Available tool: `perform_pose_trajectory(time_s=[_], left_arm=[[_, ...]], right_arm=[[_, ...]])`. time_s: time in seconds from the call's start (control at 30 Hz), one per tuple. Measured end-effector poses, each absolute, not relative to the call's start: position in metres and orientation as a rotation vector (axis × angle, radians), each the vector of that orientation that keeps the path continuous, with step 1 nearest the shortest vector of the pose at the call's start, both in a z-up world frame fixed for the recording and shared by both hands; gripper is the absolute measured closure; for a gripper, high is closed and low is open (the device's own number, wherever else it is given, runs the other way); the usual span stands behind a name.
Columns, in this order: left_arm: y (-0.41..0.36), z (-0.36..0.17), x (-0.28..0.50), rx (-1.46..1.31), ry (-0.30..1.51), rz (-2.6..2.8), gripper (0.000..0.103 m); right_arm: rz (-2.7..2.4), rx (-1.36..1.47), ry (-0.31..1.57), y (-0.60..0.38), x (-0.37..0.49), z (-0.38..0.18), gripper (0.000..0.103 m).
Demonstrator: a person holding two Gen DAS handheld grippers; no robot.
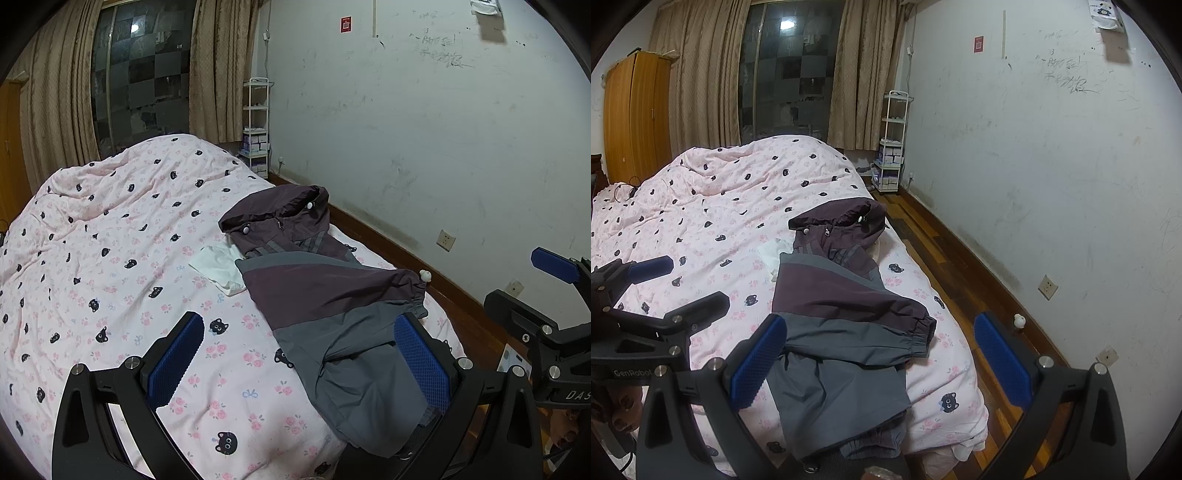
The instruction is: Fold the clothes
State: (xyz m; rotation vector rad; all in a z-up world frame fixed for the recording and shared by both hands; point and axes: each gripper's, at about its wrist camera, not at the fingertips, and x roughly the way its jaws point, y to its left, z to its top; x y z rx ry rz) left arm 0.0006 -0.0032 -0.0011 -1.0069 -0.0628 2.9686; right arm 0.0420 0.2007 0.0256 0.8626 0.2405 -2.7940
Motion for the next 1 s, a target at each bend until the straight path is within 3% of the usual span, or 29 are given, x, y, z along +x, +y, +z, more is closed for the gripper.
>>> perform_pose_trajectory(time_s=[1.0], left_arm=[[-0.013, -0.022, -0.013, -1.081, -0.087, 2.951, 0.001]], right_arm=[[-2.732, 0.945, 0.235, 0.194, 0.015, -0.007, 0.0]])
